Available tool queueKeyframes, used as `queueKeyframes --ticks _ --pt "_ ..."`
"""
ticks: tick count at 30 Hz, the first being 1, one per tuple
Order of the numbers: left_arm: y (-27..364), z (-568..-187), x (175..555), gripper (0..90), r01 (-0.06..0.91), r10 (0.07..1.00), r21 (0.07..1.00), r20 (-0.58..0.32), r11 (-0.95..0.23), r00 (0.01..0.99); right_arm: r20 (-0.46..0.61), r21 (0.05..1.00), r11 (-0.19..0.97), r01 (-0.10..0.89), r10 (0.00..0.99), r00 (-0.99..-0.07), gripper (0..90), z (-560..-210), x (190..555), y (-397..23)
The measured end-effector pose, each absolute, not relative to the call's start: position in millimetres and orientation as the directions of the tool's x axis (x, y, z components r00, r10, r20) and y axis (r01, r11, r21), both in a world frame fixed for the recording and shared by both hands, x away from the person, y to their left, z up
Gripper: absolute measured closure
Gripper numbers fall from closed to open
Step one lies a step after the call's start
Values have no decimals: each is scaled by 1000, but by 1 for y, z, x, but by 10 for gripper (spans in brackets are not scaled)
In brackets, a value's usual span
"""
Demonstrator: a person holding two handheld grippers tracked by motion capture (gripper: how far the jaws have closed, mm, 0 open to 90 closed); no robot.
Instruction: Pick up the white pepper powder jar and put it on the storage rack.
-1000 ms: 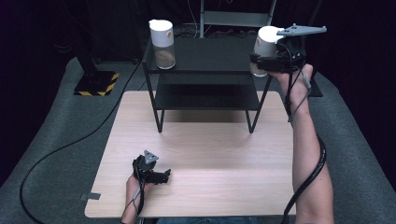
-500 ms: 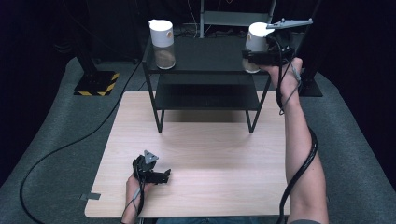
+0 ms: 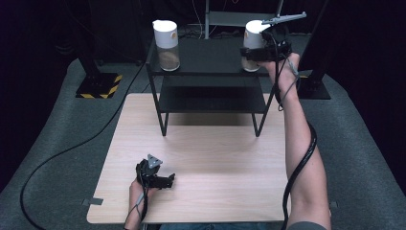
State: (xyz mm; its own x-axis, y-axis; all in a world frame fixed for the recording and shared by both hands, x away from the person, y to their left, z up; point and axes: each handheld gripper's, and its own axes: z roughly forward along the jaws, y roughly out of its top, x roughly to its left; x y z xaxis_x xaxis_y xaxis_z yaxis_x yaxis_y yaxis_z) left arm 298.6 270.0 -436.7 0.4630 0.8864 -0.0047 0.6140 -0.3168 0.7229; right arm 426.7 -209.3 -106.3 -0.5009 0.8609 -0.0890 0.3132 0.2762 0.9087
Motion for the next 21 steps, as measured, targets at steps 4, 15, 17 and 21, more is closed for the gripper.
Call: queueKeyframes --ticks 4,15,17,21 --pt "270 -437 299 15 614 887 723 -5 -316 462 -83 902 278 330 862 -500 302 -107 435 -205" --pt "270 -437 299 16 615 887 722 -5 -316 462 -50 898 260 356 863 -503 302 -109 447 -209" --pt "270 -437 299 16 615 887 723 -5 -317 462 -28 899 243 365 862 -505 302 -110 449 -213" --pt "270 -437 298 16 614 887 723 -5 -315 462 -14 904 233 358 854 -519 302 -113 451 -219"
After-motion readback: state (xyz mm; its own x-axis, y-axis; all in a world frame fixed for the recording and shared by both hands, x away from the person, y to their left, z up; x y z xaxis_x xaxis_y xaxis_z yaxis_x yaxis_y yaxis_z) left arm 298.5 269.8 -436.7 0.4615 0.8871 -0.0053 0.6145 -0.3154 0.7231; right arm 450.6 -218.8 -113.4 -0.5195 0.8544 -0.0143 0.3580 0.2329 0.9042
